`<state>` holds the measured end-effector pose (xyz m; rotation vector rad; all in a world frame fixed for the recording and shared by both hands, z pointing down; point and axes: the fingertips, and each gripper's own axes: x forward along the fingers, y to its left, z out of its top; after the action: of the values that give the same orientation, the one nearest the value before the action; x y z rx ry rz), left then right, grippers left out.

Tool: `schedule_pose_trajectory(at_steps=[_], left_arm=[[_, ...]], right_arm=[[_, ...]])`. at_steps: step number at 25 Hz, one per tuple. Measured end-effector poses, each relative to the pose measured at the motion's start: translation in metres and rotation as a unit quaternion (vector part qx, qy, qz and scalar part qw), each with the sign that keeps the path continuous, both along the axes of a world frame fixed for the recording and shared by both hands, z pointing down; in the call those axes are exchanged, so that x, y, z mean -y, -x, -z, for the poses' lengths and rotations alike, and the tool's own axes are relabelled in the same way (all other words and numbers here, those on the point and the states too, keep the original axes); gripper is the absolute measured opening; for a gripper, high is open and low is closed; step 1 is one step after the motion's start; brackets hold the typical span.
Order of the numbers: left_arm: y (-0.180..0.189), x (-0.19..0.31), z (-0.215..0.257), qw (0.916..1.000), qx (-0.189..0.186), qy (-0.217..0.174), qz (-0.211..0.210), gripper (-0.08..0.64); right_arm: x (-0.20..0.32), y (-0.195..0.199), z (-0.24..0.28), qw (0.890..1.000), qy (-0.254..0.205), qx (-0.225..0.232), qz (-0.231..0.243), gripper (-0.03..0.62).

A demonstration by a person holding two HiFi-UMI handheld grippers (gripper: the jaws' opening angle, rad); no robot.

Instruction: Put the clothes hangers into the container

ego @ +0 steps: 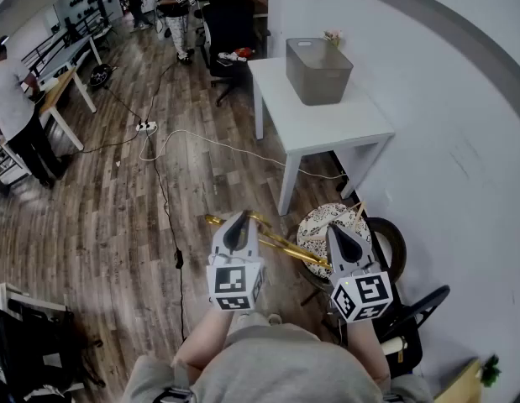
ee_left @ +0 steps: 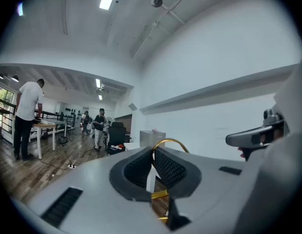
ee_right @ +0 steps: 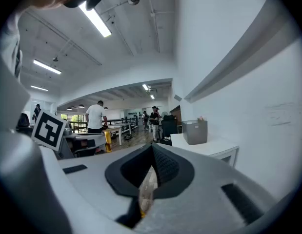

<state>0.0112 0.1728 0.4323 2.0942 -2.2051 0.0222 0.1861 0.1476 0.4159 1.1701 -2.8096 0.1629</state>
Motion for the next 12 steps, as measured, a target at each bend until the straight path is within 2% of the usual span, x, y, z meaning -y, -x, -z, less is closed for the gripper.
schedule_pose_trajectory(at_steps=[3, 12], left_arm=[[-0.005, -0.006, 0.011, 0.9998, 0.003, -0.018, 0.000, 0.020], [-0.002, -0.025, 0.012, 0.9997, 0.007, -0.020, 0.009, 0.020]], right_arm=[[-0.007, -0.006, 0.003, 1.000, -0.006, 0.005, -0.005, 0.000], [-0.025, -0.010, 0.006, 1.000, -0.021, 0.005, -0.003, 0.000]])
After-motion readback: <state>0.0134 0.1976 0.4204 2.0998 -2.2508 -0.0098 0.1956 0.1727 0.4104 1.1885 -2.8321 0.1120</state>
